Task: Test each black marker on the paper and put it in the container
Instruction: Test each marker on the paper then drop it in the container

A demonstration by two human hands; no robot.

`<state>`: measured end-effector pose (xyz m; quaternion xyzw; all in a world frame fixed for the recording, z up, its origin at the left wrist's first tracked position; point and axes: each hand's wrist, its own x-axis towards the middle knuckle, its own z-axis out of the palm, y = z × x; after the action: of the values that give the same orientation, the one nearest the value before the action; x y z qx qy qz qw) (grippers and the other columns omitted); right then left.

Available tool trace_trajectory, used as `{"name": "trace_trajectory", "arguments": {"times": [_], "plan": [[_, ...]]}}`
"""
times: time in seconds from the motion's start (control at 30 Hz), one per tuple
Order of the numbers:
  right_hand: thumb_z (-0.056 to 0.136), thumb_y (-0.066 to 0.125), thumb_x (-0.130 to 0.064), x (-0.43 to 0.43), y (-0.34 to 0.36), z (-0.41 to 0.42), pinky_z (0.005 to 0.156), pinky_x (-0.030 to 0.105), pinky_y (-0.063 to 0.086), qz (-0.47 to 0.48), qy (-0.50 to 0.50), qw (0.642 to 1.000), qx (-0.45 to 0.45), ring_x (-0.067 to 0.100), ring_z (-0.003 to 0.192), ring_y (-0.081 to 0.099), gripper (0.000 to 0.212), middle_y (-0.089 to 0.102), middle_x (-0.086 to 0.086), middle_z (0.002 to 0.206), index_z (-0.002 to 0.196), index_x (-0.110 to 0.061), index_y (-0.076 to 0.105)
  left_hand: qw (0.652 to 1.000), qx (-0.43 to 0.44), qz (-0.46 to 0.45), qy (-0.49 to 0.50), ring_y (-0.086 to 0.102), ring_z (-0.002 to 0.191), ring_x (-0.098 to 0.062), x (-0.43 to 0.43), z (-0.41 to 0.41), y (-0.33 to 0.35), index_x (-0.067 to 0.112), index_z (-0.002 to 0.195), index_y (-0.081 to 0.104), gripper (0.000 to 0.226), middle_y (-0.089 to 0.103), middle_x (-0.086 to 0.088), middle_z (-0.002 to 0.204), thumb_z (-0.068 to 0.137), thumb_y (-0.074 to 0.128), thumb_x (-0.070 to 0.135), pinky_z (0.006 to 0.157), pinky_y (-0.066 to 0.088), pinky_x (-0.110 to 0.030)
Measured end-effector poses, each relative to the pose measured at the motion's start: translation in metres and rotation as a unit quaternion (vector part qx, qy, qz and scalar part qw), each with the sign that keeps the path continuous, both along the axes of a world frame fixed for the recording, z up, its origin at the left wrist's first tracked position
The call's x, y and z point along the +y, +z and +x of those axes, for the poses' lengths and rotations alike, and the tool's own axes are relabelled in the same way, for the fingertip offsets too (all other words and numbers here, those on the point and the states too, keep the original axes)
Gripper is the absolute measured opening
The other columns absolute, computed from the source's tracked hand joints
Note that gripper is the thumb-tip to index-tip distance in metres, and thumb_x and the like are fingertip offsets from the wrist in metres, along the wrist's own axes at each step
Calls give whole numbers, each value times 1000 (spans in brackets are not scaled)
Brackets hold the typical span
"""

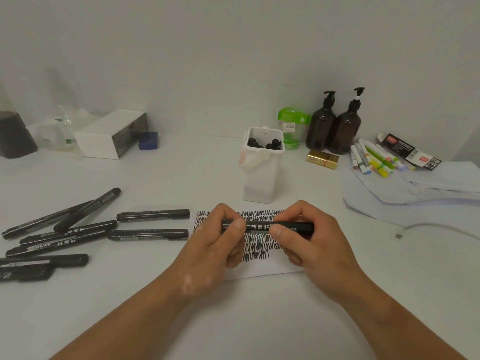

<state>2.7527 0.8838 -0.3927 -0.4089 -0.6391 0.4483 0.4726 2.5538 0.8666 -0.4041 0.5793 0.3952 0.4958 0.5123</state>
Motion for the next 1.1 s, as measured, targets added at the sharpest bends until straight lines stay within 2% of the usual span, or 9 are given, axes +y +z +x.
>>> {"name": "trace_trajectory", "arguments": {"times": [0.2, 0.4, 0.47, 0.6, 0.7, 0.8, 0.87, 1.0, 1.1], "plan": [[82, 74, -18, -1, 5, -1, 44, 21, 36, -11, 15, 999, 29, 13, 45, 40, 11, 52, -6, 52, 84, -12, 65, 1000, -22, -5, 3, 28, 54, -15, -2, 3, 3, 9, 86, 38, 23, 35, 9, 59, 106, 43, 20, 53, 26, -29], [81, 73, -21, -2, 7, -2, 46, 20, 37, -8, 25, 999, 25, 12, 46, 41, 11, 53, -6, 56, 84, -14, 66, 999, -29, 14, -7, 29, 54, -14, -3, 2, 3, 13, 85, 41, 22, 36, 10, 59, 97, 47, 31, 51, 30, -25], [82, 73, -19, -1, 7, 2, 46, 22, 36, -12, 32, 999, 31, 14, 47, 40, 9, 52, -3, 56, 84, -14, 65, 999, 3, 29, -13, 34, 55, -13, -3, 1, 2, 21, 85, 45, 17, 40, 11, 60, 96, 49, 33, 53, 36, -23], [85, 63, -17, 0, 8, 7, 48, 27, 34, -5, 33, 999, 29, 17, 53, 40, 4, 50, 2, 58, 83, -17, 67, 988, 129, 83, 23, 51, 62, -13, -5, 2, 1, 31, 91, 48, 11, 57, 4, 63, 93, 52, 42, 60, 43, -24], [83, 61, -18, 1, 8, 5, 54, 28, 40, 23, 11, 1000, 4, 17, 59, 48, 14, 56, 2, 62, 85, -24, 74, 991, 85, 81, 67, 59, 60, -10, -2, -1, 4, 29, 90, 56, 8, 64, 2, 65, 87, 61, 33, 57, 43, -13], [79, 71, -21, -1, 6, 2, 66, 19, 50, 37, 3, 999, 4, 9, 69, 64, 10, 71, -3, 75, 86, -27, 73, 996, -40, 39, 70, 63, 65, -13, 1, -4, 4, 24, 94, 64, 19, 68, 1, 72, 77, 74, 27, 59, 49, -16], [73, 79, -30, -3, 3, -2, 68, 20, 52, 19, 25, 999, 17, 11, 70, 66, 15, 74, 0, 77, 83, -26, 69, 994, -101, 23, 47, 64, 71, -13, 2, -6, 4, 27, 95, 71, 26, 70, 2, 78, 71, 77, 32, 66, 52, -21], [75, 79, -30, -8, -4, -14, 72, 29, 57, 9, 54, 998, -10, 16, 73, 72, 14, 77, 2, 78, 81, -20, 71, 998, -32, 54, 19, 72, 92, -15, 0, -2, 3, 28, 104, 71, 24, 77, 0, 100, 82, 69, 38, 77, 56, -23], [80, 75, -28, -8, -2, -12, 72, 26, 55, 54, 17, 997, -57, 12, 77, 71, 5, 76, -3, 79, 83, -24, 76, 995, 53, 80, 42, 68, 74, -11, -1, -6, 4, 33, 104, 70, 17, 77, 2, 91, 87, 67, 34, 64, 52, -20]]}}
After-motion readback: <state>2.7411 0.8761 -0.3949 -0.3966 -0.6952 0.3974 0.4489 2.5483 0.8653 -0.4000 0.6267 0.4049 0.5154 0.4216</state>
